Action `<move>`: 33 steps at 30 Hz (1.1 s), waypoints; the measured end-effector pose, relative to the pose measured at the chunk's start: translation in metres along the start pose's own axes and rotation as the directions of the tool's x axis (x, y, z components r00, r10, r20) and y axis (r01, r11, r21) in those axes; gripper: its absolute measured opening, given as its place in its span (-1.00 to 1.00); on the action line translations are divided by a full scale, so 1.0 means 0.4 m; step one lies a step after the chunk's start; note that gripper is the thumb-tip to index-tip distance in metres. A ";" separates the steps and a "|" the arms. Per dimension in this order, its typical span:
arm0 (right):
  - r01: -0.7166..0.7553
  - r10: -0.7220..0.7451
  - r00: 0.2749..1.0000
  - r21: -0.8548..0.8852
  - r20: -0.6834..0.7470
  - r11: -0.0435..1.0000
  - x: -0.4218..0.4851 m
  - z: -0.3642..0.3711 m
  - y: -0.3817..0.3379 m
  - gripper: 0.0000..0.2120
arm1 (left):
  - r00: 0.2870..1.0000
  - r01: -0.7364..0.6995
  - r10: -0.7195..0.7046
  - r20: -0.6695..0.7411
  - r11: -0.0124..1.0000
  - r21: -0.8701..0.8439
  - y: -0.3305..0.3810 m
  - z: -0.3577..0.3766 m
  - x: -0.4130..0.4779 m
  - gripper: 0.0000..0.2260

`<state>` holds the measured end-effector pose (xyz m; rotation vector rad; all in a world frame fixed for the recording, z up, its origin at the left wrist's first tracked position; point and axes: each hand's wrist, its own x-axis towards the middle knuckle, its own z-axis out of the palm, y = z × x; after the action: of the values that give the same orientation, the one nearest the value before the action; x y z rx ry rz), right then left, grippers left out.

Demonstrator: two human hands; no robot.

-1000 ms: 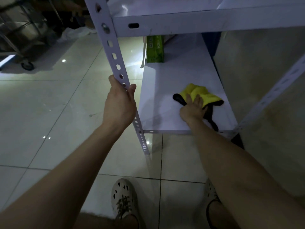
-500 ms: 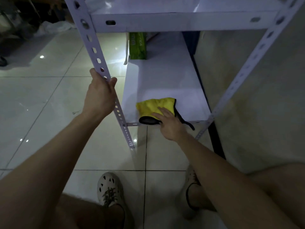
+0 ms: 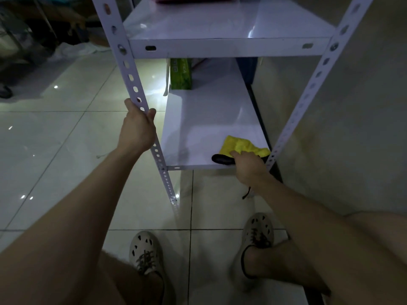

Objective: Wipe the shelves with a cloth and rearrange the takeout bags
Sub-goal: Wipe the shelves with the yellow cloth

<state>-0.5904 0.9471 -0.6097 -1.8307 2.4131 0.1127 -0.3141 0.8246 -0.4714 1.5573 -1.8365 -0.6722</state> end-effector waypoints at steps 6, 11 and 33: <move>-0.089 0.068 0.995 0.317 0.076 0.944 0.070 -0.250 0.015 -0.77 | 1.000 -0.009 0.009 -0.028 1.000 0.016 0.001 0.005 -0.003 -0.68; -0.143 0.095 0.989 0.526 0.117 0.838 0.073 -0.270 0.015 -0.76 | 0.999 -0.004 0.005 -0.037 1.000 0.015 0.002 0.007 -0.004 -0.68; 0.094 -0.174 0.846 0.181 0.504 0.979 0.099 -0.209 -0.186 -0.40 | 1.000 -0.003 0.003 0.000 1.000 0.024 -0.003 -0.005 0.002 -0.67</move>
<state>-0.5327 0.8788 -0.5315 -1.6324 1.8639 0.3540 -0.3116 0.8238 -0.4708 1.5698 -1.8526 -0.6510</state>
